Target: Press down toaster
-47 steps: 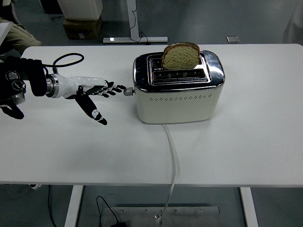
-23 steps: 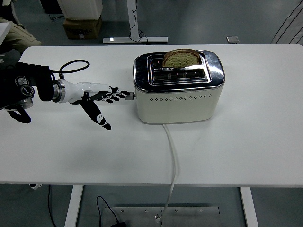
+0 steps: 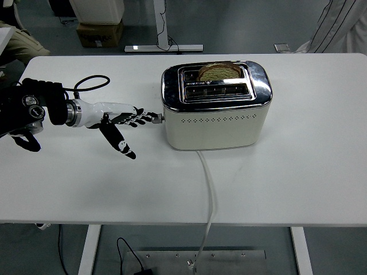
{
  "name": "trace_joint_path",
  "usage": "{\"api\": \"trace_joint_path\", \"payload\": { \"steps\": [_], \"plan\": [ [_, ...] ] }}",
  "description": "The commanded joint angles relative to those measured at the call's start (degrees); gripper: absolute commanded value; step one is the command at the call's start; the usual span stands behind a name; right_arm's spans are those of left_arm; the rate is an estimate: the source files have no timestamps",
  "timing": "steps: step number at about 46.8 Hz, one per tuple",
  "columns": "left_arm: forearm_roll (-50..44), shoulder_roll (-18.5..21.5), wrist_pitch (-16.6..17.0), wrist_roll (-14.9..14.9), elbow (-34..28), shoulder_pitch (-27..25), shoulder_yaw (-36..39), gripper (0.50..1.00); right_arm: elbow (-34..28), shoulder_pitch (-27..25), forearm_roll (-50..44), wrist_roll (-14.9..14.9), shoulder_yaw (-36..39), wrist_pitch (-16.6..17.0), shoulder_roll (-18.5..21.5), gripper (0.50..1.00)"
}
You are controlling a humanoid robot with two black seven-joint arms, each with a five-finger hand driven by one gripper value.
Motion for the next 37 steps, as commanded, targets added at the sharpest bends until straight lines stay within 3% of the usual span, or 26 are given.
{"api": "trace_joint_path", "payload": {
  "steps": [1, 37],
  "plan": [
    [0.07, 0.03, 0.10, 0.02, 0.03, 0.34, 0.01, 1.000, 0.01, 0.00, 0.00, 0.00, 0.00, -0.02, 0.00, 0.998],
    [0.33, 0.64, 0.45, 0.02, 0.12, 2.54, 0.01, 1.000, -0.08, -0.09, 0.00, 0.00, 0.09, -0.02, 0.00, 0.998]
  ]
}}
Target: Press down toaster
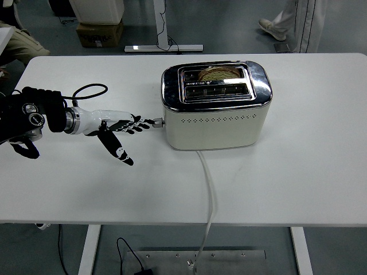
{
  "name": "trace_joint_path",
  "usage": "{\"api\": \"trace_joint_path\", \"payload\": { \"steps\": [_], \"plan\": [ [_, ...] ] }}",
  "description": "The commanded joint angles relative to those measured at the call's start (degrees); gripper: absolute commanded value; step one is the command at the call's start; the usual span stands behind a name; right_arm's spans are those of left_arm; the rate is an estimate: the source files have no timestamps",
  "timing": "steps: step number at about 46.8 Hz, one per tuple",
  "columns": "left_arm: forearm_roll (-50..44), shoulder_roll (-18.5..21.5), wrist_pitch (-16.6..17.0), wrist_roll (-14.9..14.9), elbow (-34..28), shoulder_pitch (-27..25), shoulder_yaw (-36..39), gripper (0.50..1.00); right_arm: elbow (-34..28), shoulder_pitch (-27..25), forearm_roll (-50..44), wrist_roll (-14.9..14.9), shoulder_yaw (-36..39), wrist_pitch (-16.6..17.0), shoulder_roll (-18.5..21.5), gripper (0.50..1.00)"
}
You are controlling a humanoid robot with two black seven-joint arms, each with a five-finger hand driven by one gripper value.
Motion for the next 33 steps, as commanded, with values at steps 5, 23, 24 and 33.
{"api": "trace_joint_path", "payload": {
  "steps": [5, 23, 24, 33],
  "plan": [
    [0.00, 0.58, 0.55, -0.01, -0.10, 0.67, -0.01, 1.000, -0.03, 0.03, 0.00, 0.00, -0.05, -0.02, 0.00, 0.998],
    [-0.18, 7.08, 0.29, -0.01, -1.94, -0.73, -0.09, 1.000, -0.03, 0.03, 0.00, 0.00, -0.05, -0.02, 0.00, 0.998],
    [-0.44, 7.78, 0.20, -0.10, -2.29, -0.99, -0.18, 1.000, -0.03, 0.03, 0.00, 0.00, -0.05, -0.02, 0.00, 0.998],
    [-3.95, 11.12, -1.64, -0.10, -3.17, -6.88, -0.36, 1.000, 0.06, 0.12, 0.00, 0.00, -0.14, -0.02, 0.00, 0.998]
  ]
}}
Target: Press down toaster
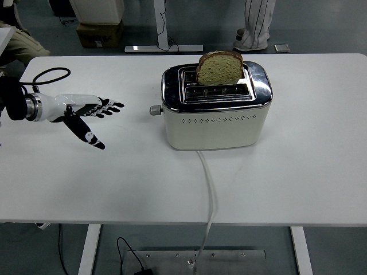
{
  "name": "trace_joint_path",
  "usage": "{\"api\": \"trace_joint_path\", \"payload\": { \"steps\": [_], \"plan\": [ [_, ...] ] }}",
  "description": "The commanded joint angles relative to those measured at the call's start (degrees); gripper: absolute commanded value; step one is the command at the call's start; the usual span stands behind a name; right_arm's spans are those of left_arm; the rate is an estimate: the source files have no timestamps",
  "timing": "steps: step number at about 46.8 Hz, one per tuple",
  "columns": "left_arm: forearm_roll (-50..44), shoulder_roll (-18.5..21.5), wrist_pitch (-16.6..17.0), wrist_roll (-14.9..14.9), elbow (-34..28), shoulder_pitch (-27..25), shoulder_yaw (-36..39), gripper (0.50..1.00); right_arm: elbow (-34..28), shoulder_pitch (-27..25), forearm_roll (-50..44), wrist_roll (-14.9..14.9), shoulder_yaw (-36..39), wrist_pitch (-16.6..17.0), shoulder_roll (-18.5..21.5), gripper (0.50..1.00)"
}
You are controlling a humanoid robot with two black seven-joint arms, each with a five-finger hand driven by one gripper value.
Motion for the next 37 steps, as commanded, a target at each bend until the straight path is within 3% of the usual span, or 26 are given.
{"api": "trace_joint_path", "payload": {
  "steps": [1, 9, 19, 31, 37],
  "plan": [
    [-2.43, 0.79, -1.41, -0.01, 0.09, -3.10, -0.20, 1.000, 0.07, 0.08, 0.00, 0.00, -0.01, 0.00, 0.00, 0.998],
    [-8.85, 0.97, -1.77, -0.44, 0.71, -8.90, -0.55, 1.000, 0.07, 0.17, 0.00, 0.00, -0.01, 0.00, 0.00, 0.998],
    [-14.39, -1.05, -1.33, -1.06, 4.05, -8.91, -5.12, 1.000, 0.07, 0.17, 0.00, 0.00, -0.01, 0.00, 0.00, 0.998],
    [-24.75, -2.46, 0.17, -9.49, 13.71, -6.45, -8.37, 1.000, 0.16, 0.26, -0.09, 0.00, -0.18, 0.00, 0.00, 0.998],
    [-31.43, -2.55, 0.26, -11.96, 17.14, -4.87, -8.64, 1.000, 0.16, 0.26, -0.09, 0.00, -0.18, 0.00, 0.00, 0.998]
  ]
}}
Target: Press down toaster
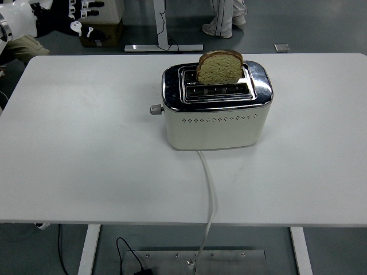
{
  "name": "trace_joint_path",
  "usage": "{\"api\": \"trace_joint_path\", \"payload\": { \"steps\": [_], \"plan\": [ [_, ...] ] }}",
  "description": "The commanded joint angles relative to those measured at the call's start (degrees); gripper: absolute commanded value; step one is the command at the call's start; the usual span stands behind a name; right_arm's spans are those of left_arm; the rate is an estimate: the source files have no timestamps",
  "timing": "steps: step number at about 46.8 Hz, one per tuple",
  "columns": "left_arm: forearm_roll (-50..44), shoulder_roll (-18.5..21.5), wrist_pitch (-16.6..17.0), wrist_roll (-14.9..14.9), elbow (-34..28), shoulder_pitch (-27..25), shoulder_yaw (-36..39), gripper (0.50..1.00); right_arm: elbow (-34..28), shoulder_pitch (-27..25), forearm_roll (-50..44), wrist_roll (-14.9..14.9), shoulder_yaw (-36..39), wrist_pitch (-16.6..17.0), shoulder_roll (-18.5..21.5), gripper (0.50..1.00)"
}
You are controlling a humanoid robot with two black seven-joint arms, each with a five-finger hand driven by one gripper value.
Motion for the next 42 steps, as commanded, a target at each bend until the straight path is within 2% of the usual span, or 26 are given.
{"api": "trace_joint_path", "payload": {
  "steps": [1, 12, 25, 34, 42],
  "plan": [
    [-4.02, -0.11, 0.02, -1.15, 2.12, 0.84, -0.07, 1.000, 0.01, 0.00, 0.00, -0.01, 0.00, 0.03, 0.00, 0.998],
    [-15.72, -1.96, -0.07, -1.51, 8.09, 3.83, -0.68, 1.000, 0.01, 0.00, 0.00, 0.08, 0.00, 0.03, 0.00, 0.998],
    [-16.95, -5.83, -0.07, -1.51, 14.60, 11.12, -7.79, 1.000, 0.01, 0.00, 0.00, 0.08, 0.00, -0.06, 0.00, 0.998],
    [-18.89, -6.62, 0.02, -1.42, 15.31, 16.13, -13.78, 1.000, 0.10, -0.08, -0.08, 0.08, 0.00, -0.06, 0.00, 0.998],
    [-21.26, -6.79, 0.19, -1.42, 15.39, 19.12, -14.48, 1.000, 0.10, -0.08, 0.00, 0.08, 0.00, 0.03, 0.00, 0.998]
  ]
}}
